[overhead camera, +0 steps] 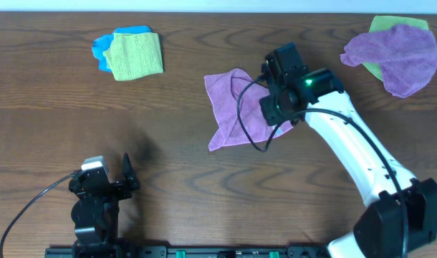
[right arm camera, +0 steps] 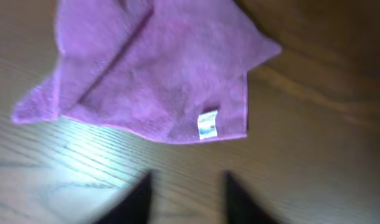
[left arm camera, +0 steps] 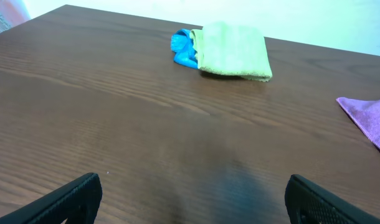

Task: Fold the cloth
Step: 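Shake and lower the pink cloth with the right gripper to spread it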

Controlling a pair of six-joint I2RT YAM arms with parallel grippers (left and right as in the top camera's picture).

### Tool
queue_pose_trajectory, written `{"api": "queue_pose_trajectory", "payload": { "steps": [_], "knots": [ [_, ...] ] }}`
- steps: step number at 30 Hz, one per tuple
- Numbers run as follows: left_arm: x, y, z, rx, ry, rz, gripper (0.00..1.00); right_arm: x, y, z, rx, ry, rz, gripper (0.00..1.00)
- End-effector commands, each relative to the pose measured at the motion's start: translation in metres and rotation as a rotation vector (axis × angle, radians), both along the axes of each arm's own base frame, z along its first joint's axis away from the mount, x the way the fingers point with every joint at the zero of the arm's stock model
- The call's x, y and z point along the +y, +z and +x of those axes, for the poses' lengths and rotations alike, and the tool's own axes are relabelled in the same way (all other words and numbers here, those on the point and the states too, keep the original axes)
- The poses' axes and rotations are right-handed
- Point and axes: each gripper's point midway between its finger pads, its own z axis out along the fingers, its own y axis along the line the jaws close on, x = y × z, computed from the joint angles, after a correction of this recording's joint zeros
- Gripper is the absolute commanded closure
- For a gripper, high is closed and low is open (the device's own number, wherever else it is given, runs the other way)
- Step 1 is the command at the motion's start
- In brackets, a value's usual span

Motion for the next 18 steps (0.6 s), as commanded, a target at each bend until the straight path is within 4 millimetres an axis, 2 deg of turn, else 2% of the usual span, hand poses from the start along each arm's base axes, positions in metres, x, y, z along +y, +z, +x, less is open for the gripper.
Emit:
{"api": "queue_pose_trajectory", "payload": {
  "steps": [1, 5, 11, 15, 18],
  "knots": [
    [0.002, -0.011, -0.001, 0.026, 0.006, 0.013, 0.05, -0.014, -0.024, -0.009, 0.039, -0.071, -0.01, 0.99],
    [0.002, -0.011, -0.001, 0.026, 0.006, 0.013, 0.05, -0.016, -0.055, -0.014, 0.041, -0.09, 0.003, 0.98],
    [0.002, -0.011, -0.001, 0.026, 0.006, 0.013, 0.05, -0.018, -0.072, -0.002, 0.022, -0.111, 0.027, 0.98],
    [0.002, -0.011, -0.001, 0.026, 0.006, 0.013, 0.05, -0.03, -0.102, 0.0, 0.105, -0.155, 0.046, 0.98],
    [0.002, -0.011, -0.001, 0.026, 0.006, 0.013, 0.05, -0.037, -0.115, 0.001, 0.131, -0.177, 0.037, 0.98]
  ]
}}
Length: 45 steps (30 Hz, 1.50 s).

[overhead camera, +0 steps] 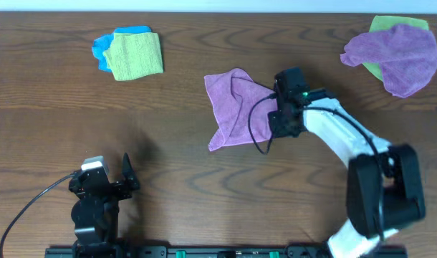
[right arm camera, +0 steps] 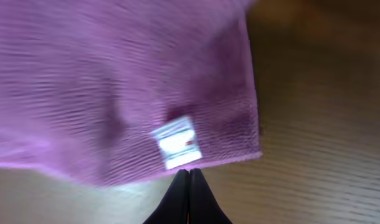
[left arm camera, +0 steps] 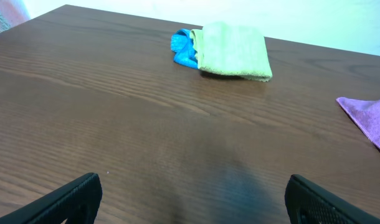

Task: Fold the cloth

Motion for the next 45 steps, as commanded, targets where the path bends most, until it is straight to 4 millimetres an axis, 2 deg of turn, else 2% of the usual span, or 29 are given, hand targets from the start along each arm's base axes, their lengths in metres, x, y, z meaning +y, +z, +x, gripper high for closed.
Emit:
{"api": "queue_pose_trajectory", "payload": {
  "steps": [1, 10, 20, 24, 27, 29, 40, 43, 45],
  "knots": [
    [0.002, -0.01, -0.001, 0.025, 0.006, 0.013, 0.05, -0.005, -0.01, 0.002, 0.018, -0.031, 0.017, 0.98],
    [0.001, -0.01, -0.001, 0.025, 0.006, 0.013, 0.05, -0.002, -0.01, 0.017, -0.039, -0.035, 0.033, 0.98],
    [0.002, -0.01, -0.001, 0.025, 0.006, 0.013, 0.05, -0.004, -0.04, 0.013, 0.022, -0.03, 0.018, 0.98],
    [0.002, -0.01, -0.001, 0.025, 0.006, 0.013, 0.05, -0.011, -0.052, -0.003, 0.099, -0.077, -0.012, 0.98],
    [0.002, -0.01, -0.001, 0.025, 0.006, 0.013, 0.05, -0.023, -0.054, -0.018, 0.155, -0.154, -0.064, 0.98],
    [0.002, -0.01, -0.001, 0.025, 0.006, 0.013, 0.05, -0.034, -0.053, -0.032, 0.201, -0.206, -0.122, 0.98],
    [0.002, -0.01, -0.001, 0.025, 0.006, 0.013, 0.05, -0.057, -0.039, -0.091, 0.413, -0.381, -0.267, 0.98],
    [0.002, -0.01, -0.001, 0.025, 0.006, 0.013, 0.05, -0.059, -0.035, -0.101, 0.45, -0.377, -0.284, 0.99],
    [0.002, -0.01, -0.001, 0.025, 0.006, 0.013, 0.05, -0.058, -0.035, -0.099, 0.442, -0.371, -0.282, 0.98]
  ]
}}
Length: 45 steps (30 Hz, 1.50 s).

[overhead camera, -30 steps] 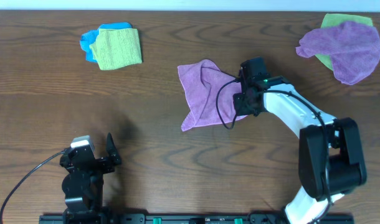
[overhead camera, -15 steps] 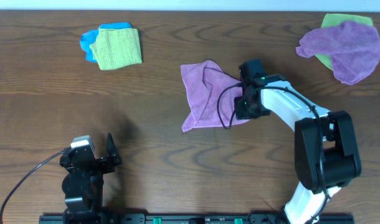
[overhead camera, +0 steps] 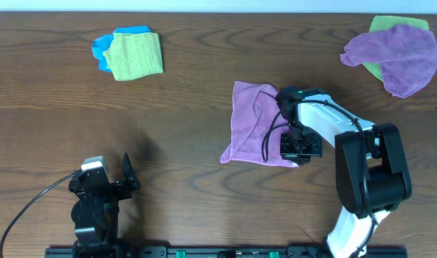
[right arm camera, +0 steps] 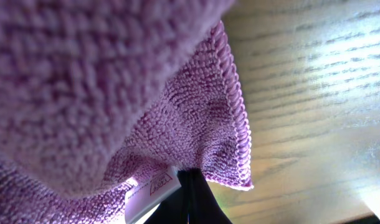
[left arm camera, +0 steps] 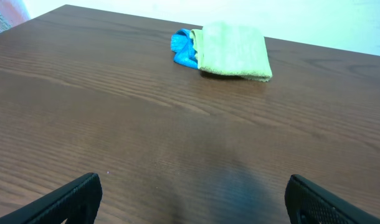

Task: Fold the cloth

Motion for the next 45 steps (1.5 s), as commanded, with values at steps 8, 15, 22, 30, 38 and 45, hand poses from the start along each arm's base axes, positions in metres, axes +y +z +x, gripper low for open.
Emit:
{"api": "queue_pose_trajectory", "payload": {
  "steps": [8, 15, 22, 30, 38, 45],
  "knots": [
    [0.001, -0.011, -0.001, 0.026, 0.006, 0.013, 0.05, 0.013, 0.001, 0.033, -0.134, 0.062, 0.028, 0.99],
    [0.002, -0.011, -0.001, 0.026, 0.006, 0.013, 0.05, 0.025, 0.077, 0.081, -0.439, 0.127, 0.108, 0.99],
    [0.002, -0.011, -0.001, 0.026, 0.006, 0.013, 0.05, 0.003, 0.149, 0.061, -0.646, 0.145, 0.09, 0.99],
    [0.002, -0.011, -0.001, 0.026, 0.006, 0.013, 0.05, 0.001, 0.123, 0.021, -0.679, 0.092, 0.165, 0.98],
    [0.001, -0.011, -0.001, 0.026, 0.006, 0.013, 0.05, 0.055, 0.089, 0.053, -0.688, 0.155, 0.436, 0.98],
    [0.002, -0.011, -0.001, 0.026, 0.006, 0.013, 0.05, 0.099, 0.042, 0.045, -0.527, 0.196, 0.584, 0.98]
  ]
}}
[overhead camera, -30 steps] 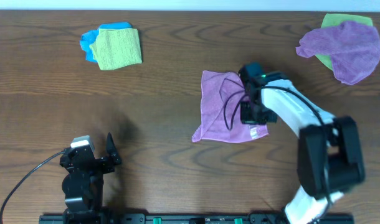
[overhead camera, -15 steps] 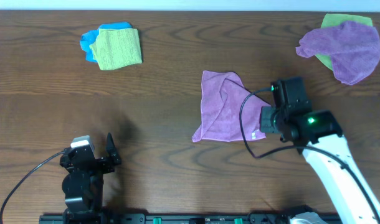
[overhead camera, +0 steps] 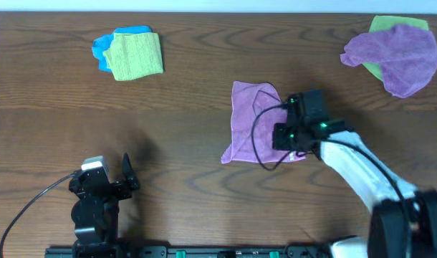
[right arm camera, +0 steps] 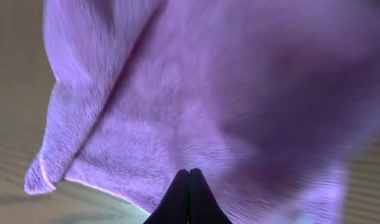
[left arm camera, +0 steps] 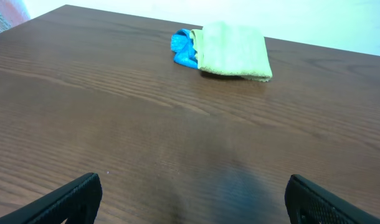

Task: Fold the cloth

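Observation:
The purple cloth (overhead camera: 251, 118) lies rumpled on the brown table, right of centre, with a pointed corner toward the front left. My right gripper (overhead camera: 284, 136) is over its right edge. In the right wrist view the cloth (right arm camera: 177, 93) fills the blurred frame, and the right gripper (right arm camera: 189, 173) is shut with its tips against the fabric, apparently still pinching it. My left gripper (overhead camera: 129, 174) rests at the front left, far from the cloth. The left wrist view shows the left gripper (left arm camera: 190, 199) open over bare wood.
A folded green cloth (overhead camera: 136, 54) lies on a blue one (left arm camera: 182, 48) at the back left. Another purple cloth (overhead camera: 397, 50) covers a green one at the back right corner. A black cable (overhead camera: 258, 143) loops over the purple cloth beside the right wrist.
The right wrist has shifted slightly back along the cloth's right edge and its camera now sees far more fabric. The cloth stays about where it was. The left arm is unchanged.
My right gripper was open above the purple cloth near the table's middle. Then it was shut on the edge by the white tag. Later the cloth lay further right and nearer the front, still gripped. It remains there now.

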Controlling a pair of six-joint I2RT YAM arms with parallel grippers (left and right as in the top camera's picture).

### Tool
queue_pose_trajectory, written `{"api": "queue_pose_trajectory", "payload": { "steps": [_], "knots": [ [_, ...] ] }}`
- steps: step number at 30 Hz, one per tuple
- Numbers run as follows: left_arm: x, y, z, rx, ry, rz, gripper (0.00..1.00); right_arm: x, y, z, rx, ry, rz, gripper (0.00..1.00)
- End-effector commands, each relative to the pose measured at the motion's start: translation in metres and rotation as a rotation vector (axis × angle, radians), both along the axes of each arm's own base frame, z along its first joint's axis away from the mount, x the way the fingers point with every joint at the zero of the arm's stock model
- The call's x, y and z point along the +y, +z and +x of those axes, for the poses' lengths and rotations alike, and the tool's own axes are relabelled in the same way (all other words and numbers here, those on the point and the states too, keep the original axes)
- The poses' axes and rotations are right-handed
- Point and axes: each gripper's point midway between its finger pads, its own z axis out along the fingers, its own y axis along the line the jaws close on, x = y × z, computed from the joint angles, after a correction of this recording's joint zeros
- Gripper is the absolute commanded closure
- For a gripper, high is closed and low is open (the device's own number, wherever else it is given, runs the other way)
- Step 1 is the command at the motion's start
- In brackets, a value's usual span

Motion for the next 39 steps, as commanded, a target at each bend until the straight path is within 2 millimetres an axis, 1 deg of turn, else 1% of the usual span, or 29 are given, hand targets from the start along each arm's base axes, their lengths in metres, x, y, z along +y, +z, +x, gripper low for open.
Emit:
{"api": "queue_pose_trajectory", "payload": {
  "steps": [1, 3, 5, 7, 10, 11, 12, 14, 16, 19, 21, 24, 26, 28, 31, 34, 39],
  "knots": [
    [0.002, -0.011, -0.001, 0.026, 0.006, 0.013, 0.05, 0.033, -0.003, -0.009, 0.021, 0.105, 0.072, 0.99],
    [0.002, -0.011, -0.001, 0.026, 0.006, 0.013, 0.05, 0.049, -0.002, -0.011, -0.003, 0.154, 0.078, 0.98],
    [0.002, -0.011, -0.001, 0.026, 0.006, 0.013, 0.05, 0.059, 0.0, -0.012, -0.017, 0.174, 0.074, 0.98],
    [0.002, -0.011, -0.001, 0.026, 0.006, 0.013, 0.05, 0.062, 0.001, -0.013, -0.019, 0.184, 0.07, 0.98],
    [0.002, -0.011, -0.001, 0.026, 0.006, 0.013, 0.05, 0.059, -0.002, -0.017, 0.001, 0.18, 0.052, 0.99],
    [0.002, -0.011, -0.001, 0.026, 0.006, 0.013, 0.05, 0.049, -0.005, -0.018, 0.007, 0.163, -0.002, 0.99],
    [0.002, -0.011, -0.001, 0.026, 0.006, 0.013, 0.05, 0.034, -0.008, -0.016, 0.006, 0.134, -0.071, 0.98],
    [0.002, -0.011, -0.001, 0.026, 0.006, 0.013, 0.05, 0.014, -0.004, -0.008, 0.001, 0.085, -0.146, 0.98],
    [0.002, -0.011, -0.001, 0.026, 0.006, 0.013, 0.05, 0.005, 0.006, 0.004, -0.017, 0.068, -0.158, 0.98],
    [0.002, -0.011, -0.001, 0.026, 0.006, 0.013, 0.05, -0.019, 0.024, 0.026, -0.051, -0.009, -0.194, 0.98],
    [0.002, -0.011, -0.001, 0.026, 0.006, 0.013, 0.05, -0.034, 0.032, 0.037, -0.068, -0.051, -0.195, 0.98],
    [0.002, -0.011, -0.001, 0.026, 0.006, 0.013, 0.05, -0.055, 0.035, 0.047, -0.075, -0.115, -0.185, 0.98],
    [0.002, -0.011, -0.001, 0.026, 0.006, 0.013, 0.05, -0.062, 0.032, 0.05, -0.069, -0.13, -0.165, 0.98],
    [0.002, -0.011, -0.001, 0.026, 0.006, 0.013, 0.05, -0.064, 0.028, 0.051, -0.05, -0.133, -0.133, 0.98],
    [0.002, -0.011, -0.001, 0.026, 0.006, 0.013, 0.05, -0.053, 0.017, 0.043, 0.015, -0.107, -0.081, 0.99],
    [0.002, -0.011, -0.001, 0.026, 0.006, 0.013, 0.05, -0.044, 0.014, 0.033, 0.046, -0.076, -0.085, 0.98],
    [0.002, -0.011, -0.001, 0.026, 0.006, 0.013, 0.05, -0.042, 0.012, 0.023, 0.087, -0.068, -0.091, 0.98]
  ]
}}
